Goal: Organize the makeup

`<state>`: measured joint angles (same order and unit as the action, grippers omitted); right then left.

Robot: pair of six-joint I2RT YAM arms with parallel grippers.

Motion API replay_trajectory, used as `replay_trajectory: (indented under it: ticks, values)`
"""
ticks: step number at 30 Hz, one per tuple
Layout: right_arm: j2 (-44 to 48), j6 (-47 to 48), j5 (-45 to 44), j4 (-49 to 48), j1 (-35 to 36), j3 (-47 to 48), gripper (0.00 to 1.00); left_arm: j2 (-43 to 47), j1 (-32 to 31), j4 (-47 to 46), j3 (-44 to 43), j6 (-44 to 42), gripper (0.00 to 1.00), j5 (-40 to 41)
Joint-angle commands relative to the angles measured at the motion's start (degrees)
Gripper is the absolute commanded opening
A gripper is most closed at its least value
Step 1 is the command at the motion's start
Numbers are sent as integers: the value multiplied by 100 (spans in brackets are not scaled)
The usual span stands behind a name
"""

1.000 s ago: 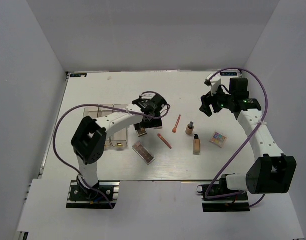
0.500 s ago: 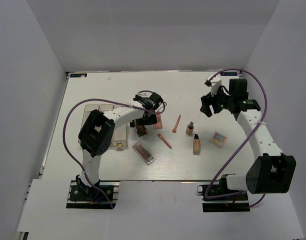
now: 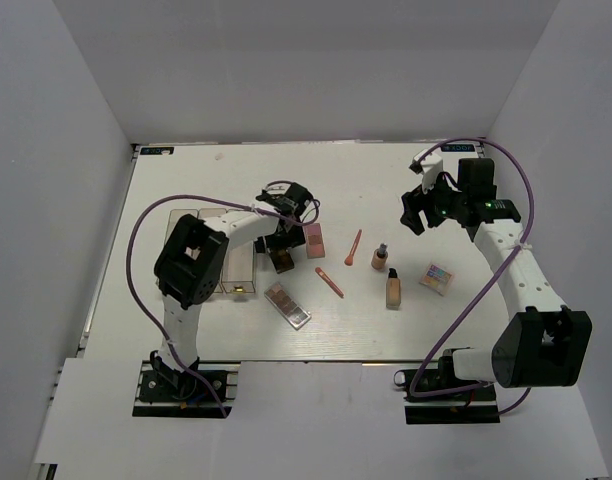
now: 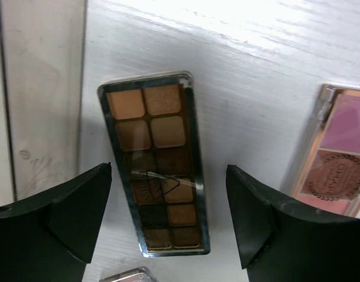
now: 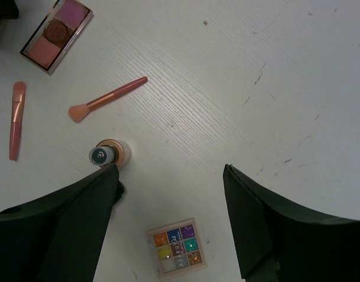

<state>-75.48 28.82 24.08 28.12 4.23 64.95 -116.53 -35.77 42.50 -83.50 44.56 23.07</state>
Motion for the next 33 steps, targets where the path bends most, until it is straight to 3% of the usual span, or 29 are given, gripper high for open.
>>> replay_trajectory:
  ticks: [1, 15, 23, 27, 33]
  values:
    - [-28, -69, -43, -184, -19, -17, 78, 95, -9, -268, 290, -35, 87, -285]
    - [-37, -87, -61, -184, -10, 0, 78, 324, -115, -901, 889, -87, 43, -830]
    - [25, -96, -26, -175, -19, -70, 78, 1394, 61, -1192, 556, -692, 14, -945]
    - [42, -104, -8, -166, -27, -114, 78, 1808, 324, -928, 159, -975, 8, -796]
    - [86, -104, -8, -184, -19, -175, 78, 2599, 1229, -691, 615, -1396, 8, -778]
